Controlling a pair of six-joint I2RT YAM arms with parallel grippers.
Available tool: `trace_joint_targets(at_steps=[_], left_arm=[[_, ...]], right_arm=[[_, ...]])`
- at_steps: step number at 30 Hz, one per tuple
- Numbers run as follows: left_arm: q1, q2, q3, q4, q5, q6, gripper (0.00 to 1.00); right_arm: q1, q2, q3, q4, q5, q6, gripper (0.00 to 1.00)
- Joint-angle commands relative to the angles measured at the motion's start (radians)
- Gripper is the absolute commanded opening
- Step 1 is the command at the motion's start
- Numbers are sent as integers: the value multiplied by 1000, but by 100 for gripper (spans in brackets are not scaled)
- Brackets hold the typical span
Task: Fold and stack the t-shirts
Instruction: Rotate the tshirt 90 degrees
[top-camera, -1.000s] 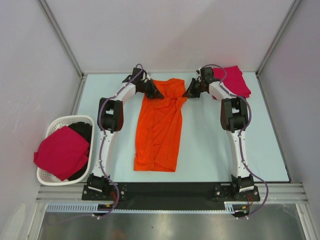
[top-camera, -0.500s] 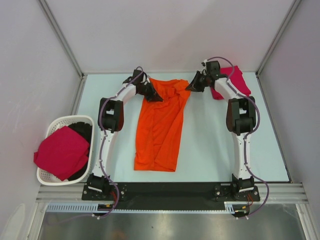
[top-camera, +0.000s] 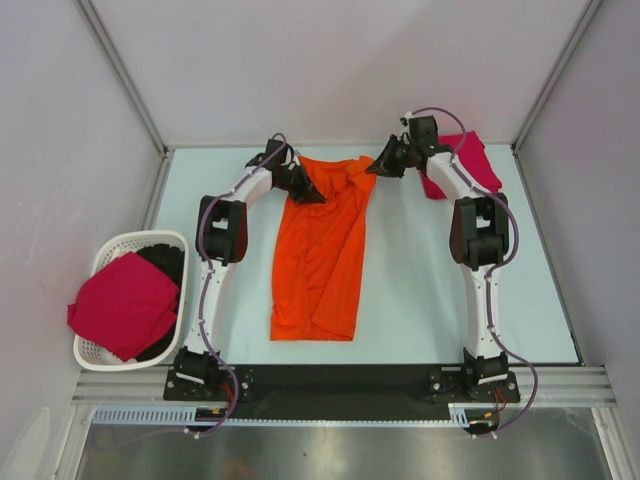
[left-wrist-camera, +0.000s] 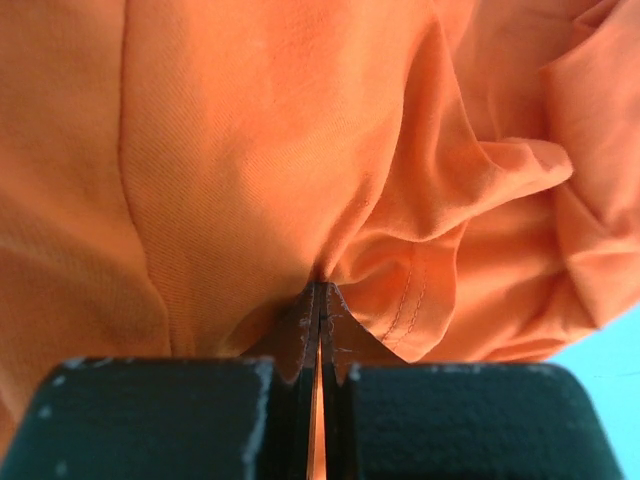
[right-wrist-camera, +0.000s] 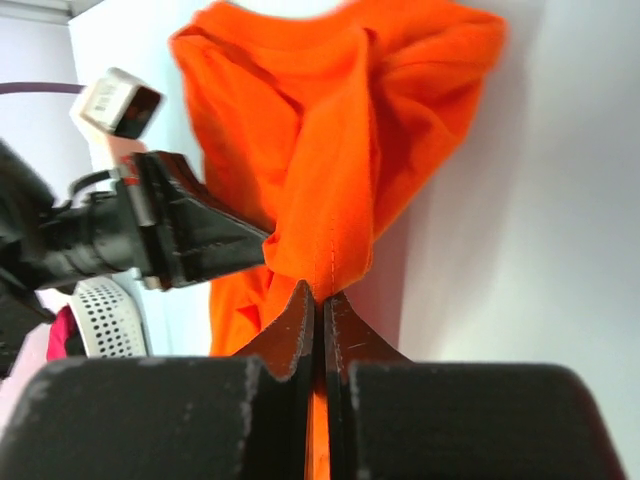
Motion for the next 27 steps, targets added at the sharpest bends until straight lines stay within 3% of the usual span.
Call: trace_joint_targets(at_steps=[1, 2, 5, 6, 8, 9, 11, 12, 14, 20, 25, 27], left_arm=[[2, -5, 7, -82, -39, 48, 0], [2, -5, 8, -82, -31, 47, 0], [2, -7, 7, -86, -25, 55, 0], [2, -7, 5, -86, -22, 56, 0], [2, -10, 1, -91, -24, 59, 0], [2, -12, 1, -91, -22, 64, 0], [2, -16, 1, -94, -20, 67, 0], [2, -16, 1, -94, -19, 70, 0], [2, -22, 1, -94, -16, 73, 0], [2, -74, 27, -96, -17, 116, 0], [7, -247, -33, -125, -39, 176, 1], [7, -326, -109, -128, -42, 209, 15]], right_arm=[[61, 30, 167, -20, -3, -17, 1], [69, 42, 189, -43, 8, -22, 1], [92, 54, 201, -24, 2, -15, 18], [95, 59, 201, -22, -7, -13, 39], [101, 71, 223, -48, 0, -16, 55], [101, 77, 226, -80, 8, -17, 69], [101, 74, 224, -127, 25, -36, 79], [100, 73, 223, -151, 39, -53, 93], [98, 52, 206, -203, 85, -68, 100], [97, -83, 106, -221, 145, -136, 100], [92, -217, 2, -217, 114, -172, 100], [87, -293, -114, -202, 35, -162, 100]])
